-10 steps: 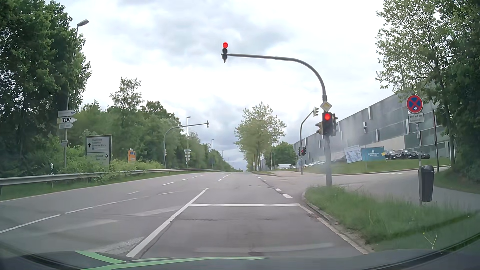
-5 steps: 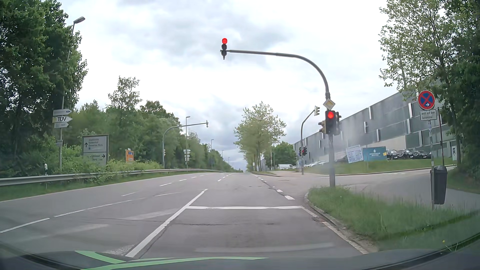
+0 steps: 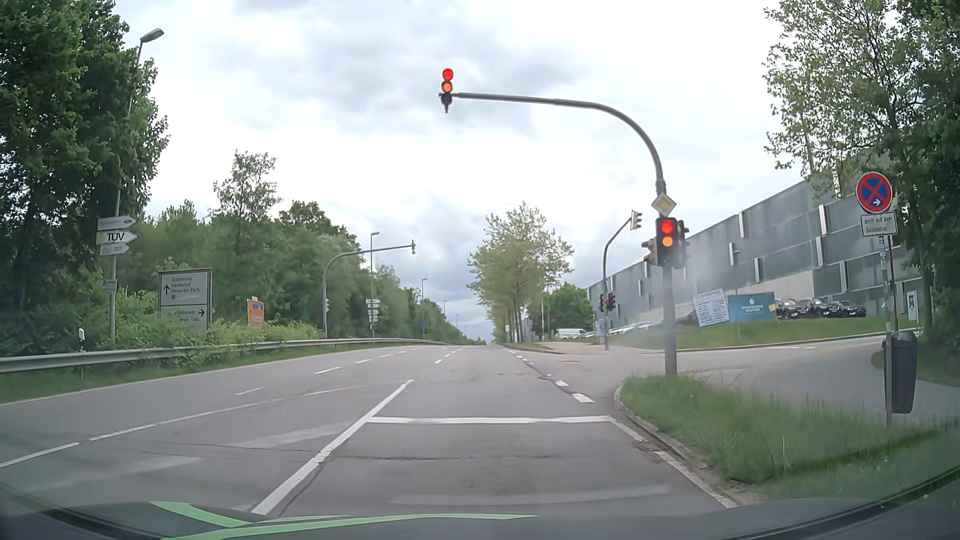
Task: Follow the waypoints while adhering to traffic rules and regulations
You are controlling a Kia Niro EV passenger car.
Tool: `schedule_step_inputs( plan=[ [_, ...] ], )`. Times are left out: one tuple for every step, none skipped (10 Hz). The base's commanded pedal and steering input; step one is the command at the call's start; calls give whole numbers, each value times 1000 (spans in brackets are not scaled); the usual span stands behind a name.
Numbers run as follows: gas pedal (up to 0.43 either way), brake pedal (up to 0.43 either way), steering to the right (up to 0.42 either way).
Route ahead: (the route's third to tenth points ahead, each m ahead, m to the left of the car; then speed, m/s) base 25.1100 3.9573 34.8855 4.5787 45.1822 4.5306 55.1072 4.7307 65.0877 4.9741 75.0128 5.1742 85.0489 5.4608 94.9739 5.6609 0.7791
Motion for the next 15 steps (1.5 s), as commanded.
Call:
schedule_step_inputs(
  plan=[
    [0,0,0],
    [0,0,0],
    [0,0,0],
    [0,0,0],
    [0,0,0],
    [110,0,0],
    [248,0,0],
    [248,0,0],
    [248,0,0],
    [248,0,0],
    [248,0,0],
    [248,0,0],
    [248,0,0],
    [260,0,0],
    [287,0,0]
  ],
)
